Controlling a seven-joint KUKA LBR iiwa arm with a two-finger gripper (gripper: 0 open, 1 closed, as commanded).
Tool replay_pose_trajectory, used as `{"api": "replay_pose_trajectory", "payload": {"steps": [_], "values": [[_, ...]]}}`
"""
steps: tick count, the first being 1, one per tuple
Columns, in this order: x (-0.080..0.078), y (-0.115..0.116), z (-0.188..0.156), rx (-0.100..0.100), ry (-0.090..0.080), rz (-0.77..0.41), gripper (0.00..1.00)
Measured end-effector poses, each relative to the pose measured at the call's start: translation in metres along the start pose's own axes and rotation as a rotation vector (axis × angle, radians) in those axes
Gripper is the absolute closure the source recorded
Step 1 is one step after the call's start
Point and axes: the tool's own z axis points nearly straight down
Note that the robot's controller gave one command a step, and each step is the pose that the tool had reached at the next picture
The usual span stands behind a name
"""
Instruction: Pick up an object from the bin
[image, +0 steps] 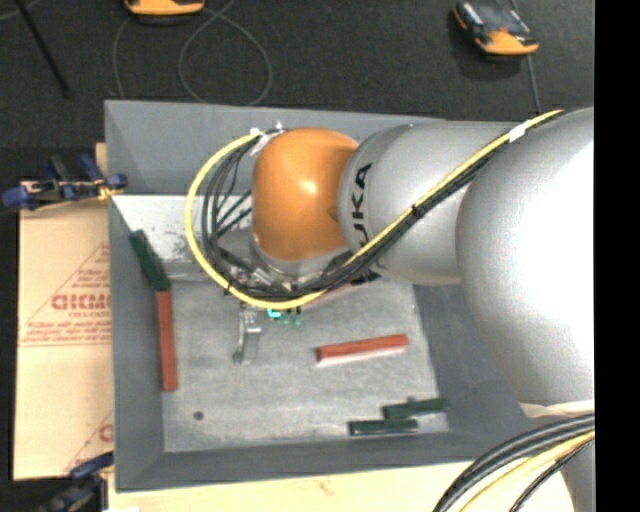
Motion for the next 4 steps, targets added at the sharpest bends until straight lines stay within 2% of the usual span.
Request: {"api": "replay_pose_trajectory", "payload": {"steps": [1,2,3,4], "values": [[-0.058,-0.095,0.079,0.004,-0.004,0.04,0.0],[-0.05,-0.167,0.076,0.004,-0.004,0.074,0.0],[-0.05,-0.162,0.076,0.0,-0.005,0.07,1.0],[-0.004,-0.221,-0.065,0.005,-0.013,0.078,1.0]]}}
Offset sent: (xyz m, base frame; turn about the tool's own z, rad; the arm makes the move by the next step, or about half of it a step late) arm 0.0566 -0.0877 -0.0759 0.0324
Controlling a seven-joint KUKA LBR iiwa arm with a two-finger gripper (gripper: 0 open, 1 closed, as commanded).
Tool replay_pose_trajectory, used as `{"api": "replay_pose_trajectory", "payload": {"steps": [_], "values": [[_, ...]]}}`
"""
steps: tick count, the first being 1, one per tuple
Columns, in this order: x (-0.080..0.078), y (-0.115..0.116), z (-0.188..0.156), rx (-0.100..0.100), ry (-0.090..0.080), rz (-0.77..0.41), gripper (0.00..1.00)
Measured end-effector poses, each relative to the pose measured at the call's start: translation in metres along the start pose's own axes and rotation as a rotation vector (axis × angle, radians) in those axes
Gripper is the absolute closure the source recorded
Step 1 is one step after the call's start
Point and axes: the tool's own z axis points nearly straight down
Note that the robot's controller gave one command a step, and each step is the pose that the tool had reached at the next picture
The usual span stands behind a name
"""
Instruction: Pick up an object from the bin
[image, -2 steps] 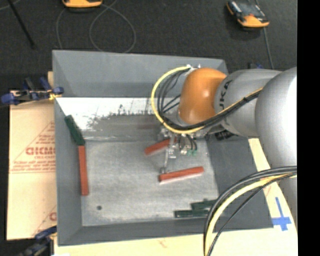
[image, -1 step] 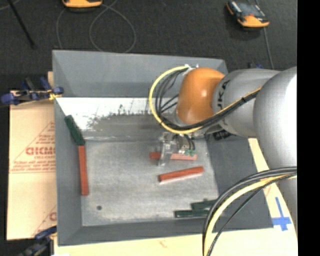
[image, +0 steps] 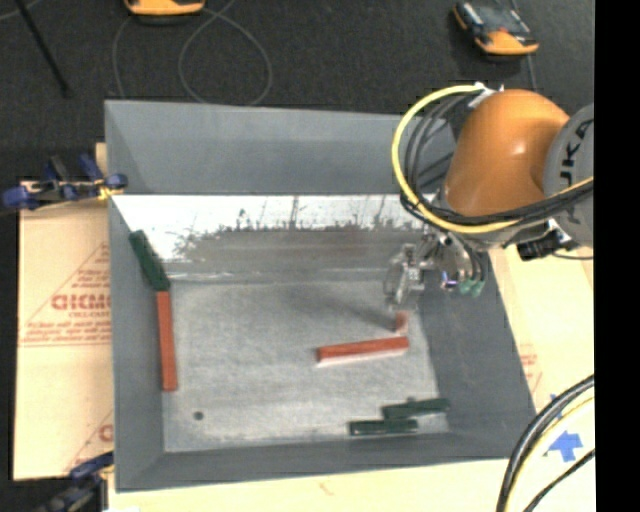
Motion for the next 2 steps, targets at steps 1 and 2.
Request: {"api": "replay_pose_trajectory", "payload": {"steps": [1,2], "values": [[0.001,0.003,0.005,-0.003,0.008,-0.001,0.0],[0.037,0.017,0.145,-0.002,0.016,-0.089,0.0]]}}
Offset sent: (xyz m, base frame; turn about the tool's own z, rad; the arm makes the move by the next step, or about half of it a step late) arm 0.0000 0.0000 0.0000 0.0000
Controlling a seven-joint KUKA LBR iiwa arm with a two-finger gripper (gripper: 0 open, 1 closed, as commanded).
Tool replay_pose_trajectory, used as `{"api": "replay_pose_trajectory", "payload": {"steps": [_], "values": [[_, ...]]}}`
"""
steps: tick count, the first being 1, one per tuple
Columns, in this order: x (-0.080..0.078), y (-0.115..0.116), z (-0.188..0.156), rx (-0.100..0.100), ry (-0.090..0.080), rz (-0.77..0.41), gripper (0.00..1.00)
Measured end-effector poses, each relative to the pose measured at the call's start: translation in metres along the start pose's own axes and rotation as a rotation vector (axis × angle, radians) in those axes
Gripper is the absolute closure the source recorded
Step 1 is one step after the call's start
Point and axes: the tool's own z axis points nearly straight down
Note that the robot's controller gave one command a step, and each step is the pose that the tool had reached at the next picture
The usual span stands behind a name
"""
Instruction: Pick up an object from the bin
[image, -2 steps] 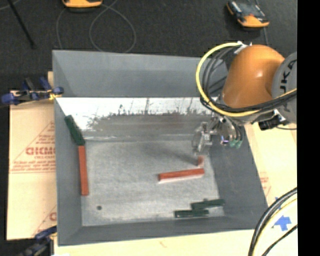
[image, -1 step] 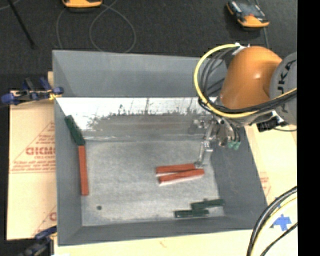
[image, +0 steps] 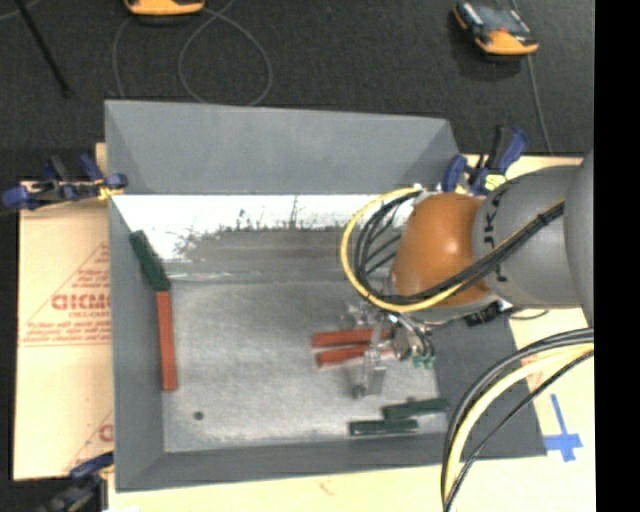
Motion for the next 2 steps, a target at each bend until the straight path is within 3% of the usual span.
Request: {"api": "replay_pose_trajectory", "payload": {"steps": [1,2], "values": [[-0.002,0.0,-0.004,-0.001,-0.006,0.003,1.0],[-0.018,0.032,-0.143,-0.002,-0.016,0.001,1.0]]}}
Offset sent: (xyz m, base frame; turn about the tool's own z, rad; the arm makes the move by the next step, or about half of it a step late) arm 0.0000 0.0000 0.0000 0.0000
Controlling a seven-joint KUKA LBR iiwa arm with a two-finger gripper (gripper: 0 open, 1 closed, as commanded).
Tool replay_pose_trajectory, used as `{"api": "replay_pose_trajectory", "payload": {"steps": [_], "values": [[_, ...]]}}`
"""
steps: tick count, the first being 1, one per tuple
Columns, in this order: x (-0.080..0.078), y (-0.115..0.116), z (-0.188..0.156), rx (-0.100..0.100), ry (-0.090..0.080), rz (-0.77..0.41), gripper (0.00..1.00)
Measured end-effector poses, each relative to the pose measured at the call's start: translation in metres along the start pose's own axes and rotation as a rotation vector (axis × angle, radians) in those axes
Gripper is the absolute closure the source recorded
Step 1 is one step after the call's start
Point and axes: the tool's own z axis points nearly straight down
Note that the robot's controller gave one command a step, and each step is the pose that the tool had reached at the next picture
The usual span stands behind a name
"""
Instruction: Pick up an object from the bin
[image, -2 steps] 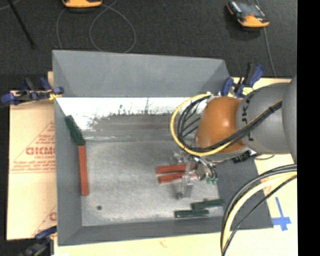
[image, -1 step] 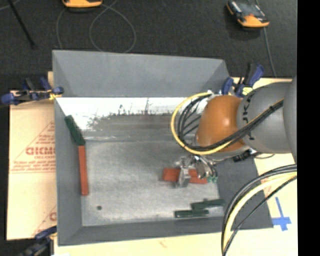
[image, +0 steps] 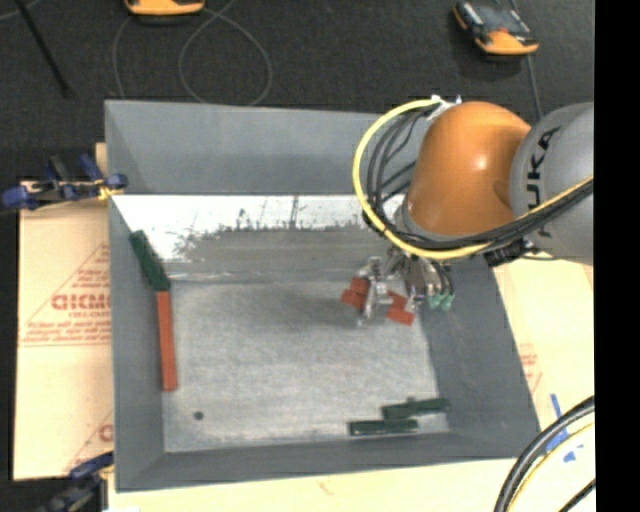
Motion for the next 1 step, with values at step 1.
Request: {"api": "replay_pose_trajectory", "payload": {"steps": [1], "values": [[-0.0253,0.0658,-0.0569,-0.003,0.0,0.017,1.0]]}}
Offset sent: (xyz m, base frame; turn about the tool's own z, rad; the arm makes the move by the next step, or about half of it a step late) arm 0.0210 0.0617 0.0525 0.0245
